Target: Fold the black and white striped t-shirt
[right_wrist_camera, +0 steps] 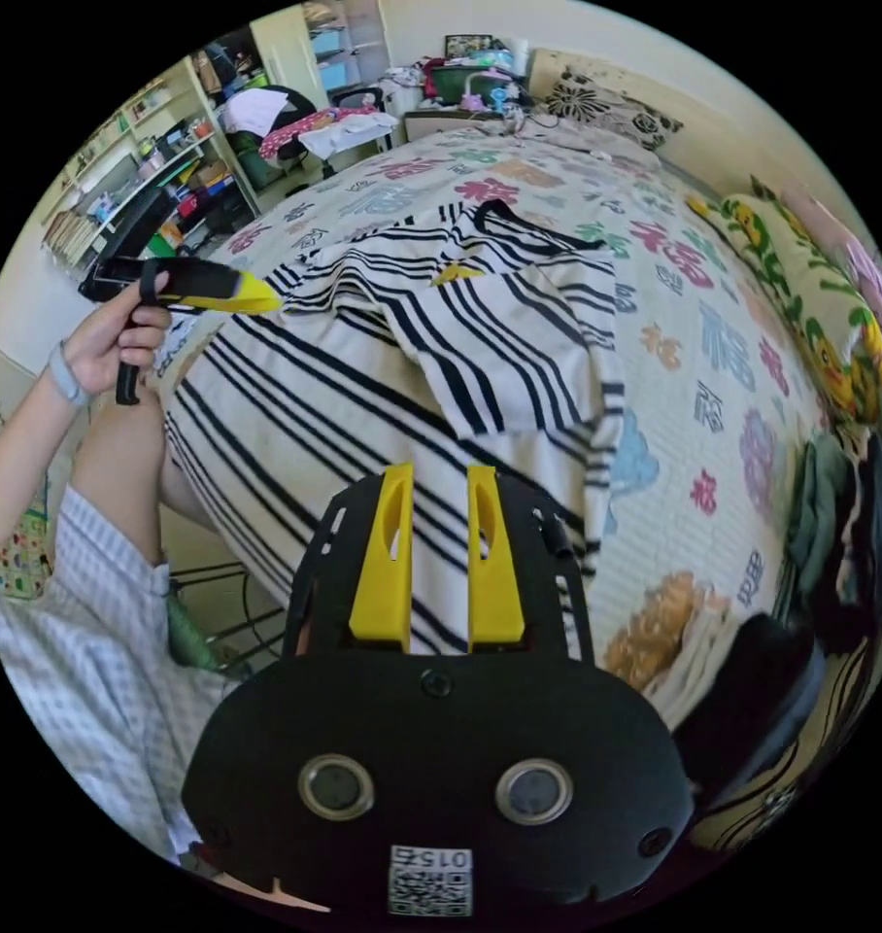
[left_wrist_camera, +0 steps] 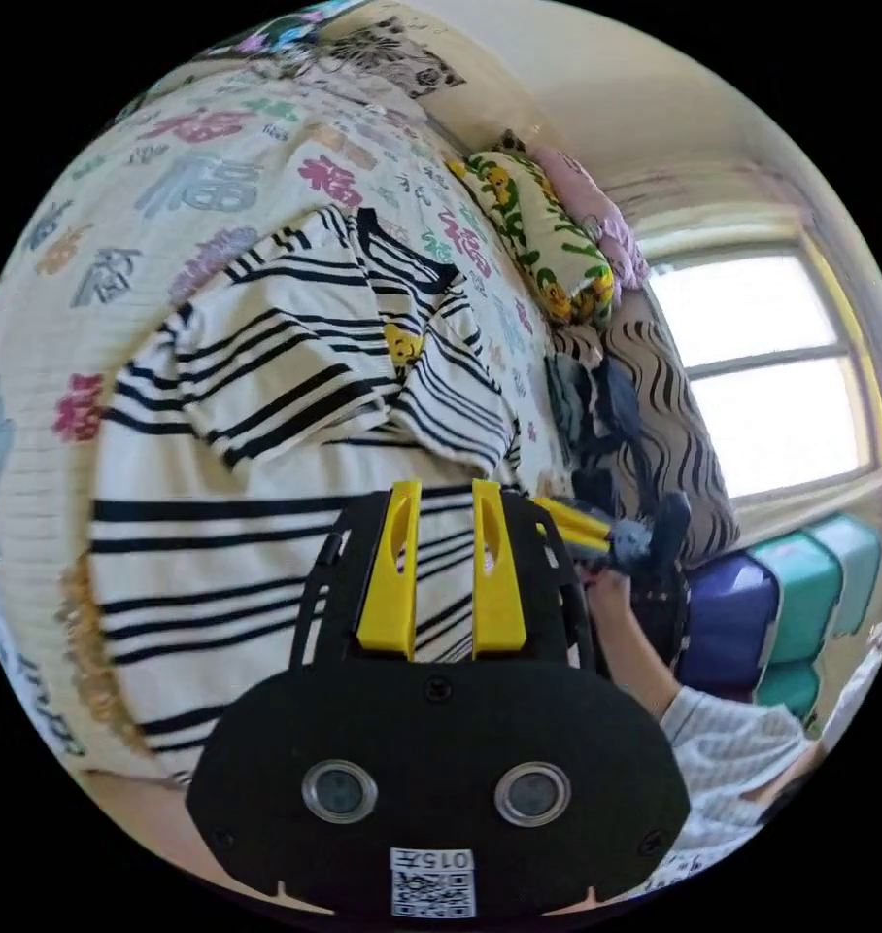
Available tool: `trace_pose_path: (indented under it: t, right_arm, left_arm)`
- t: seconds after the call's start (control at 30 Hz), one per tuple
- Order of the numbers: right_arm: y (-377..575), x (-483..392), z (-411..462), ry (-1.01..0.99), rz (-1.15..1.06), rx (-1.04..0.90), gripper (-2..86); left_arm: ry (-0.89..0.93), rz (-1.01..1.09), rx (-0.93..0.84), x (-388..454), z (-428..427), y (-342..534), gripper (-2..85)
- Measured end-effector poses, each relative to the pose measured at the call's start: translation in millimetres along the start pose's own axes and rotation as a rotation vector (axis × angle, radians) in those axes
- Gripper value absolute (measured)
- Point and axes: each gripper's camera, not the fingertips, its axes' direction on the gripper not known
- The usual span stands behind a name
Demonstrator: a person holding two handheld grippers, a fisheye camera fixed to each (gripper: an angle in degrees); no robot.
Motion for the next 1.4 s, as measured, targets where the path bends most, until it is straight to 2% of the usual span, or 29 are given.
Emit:
trace_pose_path:
  t: [0.17,0.33,0.4,0.53,0.6,0.67,0.77,0.83,0.97,1.03,1.1,1.2,1.3,1.4]
  right_arm:
    - [-41.5,10.6,52.4,0.043,0.001,-0.099,10.0]
    - [-37.6,22.3,45.0,0.0,-0.045,-0.044,3.9]
    - [-29.0,39.9,30.6,-0.016,-0.002,0.014,2.1]
    - [-2.4,112.6,-20.1,-0.104,0.214,0.201,1.1]
    - [11.8,146.6,-42.2,-0.057,0.335,0.271,1.2]
    - [35.3,187.6,-62.3,0.031,0.52,0.329,1.7]
    - [64.5,212.7,-73.4,0.081,0.685,0.325,3.4]
    - [77.5,210.0,-75.8,0.087,0.679,0.335,4.0]
    - [83.5,187.2,-65.0,0.026,0.613,0.308,4.1]
    - [75.1,175.5,-56.0,-0.006,0.568,0.283,4.2]
    - [61.0,165.5,-45.9,-0.063,0.528,0.243,4.2]
    - [26.0,139.3,-34.6,-0.246,0.397,0.248,4.3]
    - [-25.6,108.1,-20.8,-0.333,0.293,0.204,5.5]
    - [-84.4,80.6,-4.9,-0.427,0.22,0.168,6.7]
  left_arm:
    - [-0.017,-0.172,0.066,-19.9,58.6,-22.4,8.1]
    - [0.024,-0.154,0.212,-6.8,64.9,-28.4,0.5]
    - [0.098,-0.049,0.257,22.0,74.2,-49.3,-0.2]
    - [0.221,0.164,0.207,90.8,129.5,-103.7,0.1]
    - [0.335,0.324,0.096,141.8,185.9,-138.3,1.4]
    - [0.395,0.368,0.004,167.9,219.6,-151.1,8.1]
    - [0.463,0.444,0.021,183.4,225.6,-138.1,10.0]
    - [0.459,0.49,0.012,175.5,215.8,-121.0,9.9]
    - [0.29,0.487,-0.024,112.0,168.2,-63.7,9.8]
    - [0.113,0.476,-0.032,80.7,138.9,-34.7,9.7]
    - [-0.17,0.448,-0.002,44.9,94.2,6.6,10.7]
    - [-0.431,0.429,0.032,14.9,51.0,53.4,11.8]
    - [-0.6,0.419,0.01,-2.3,35.1,79.2,12.5]
    - [-0.64,0.439,0.035,-7.4,33.1,91.4,12.7]
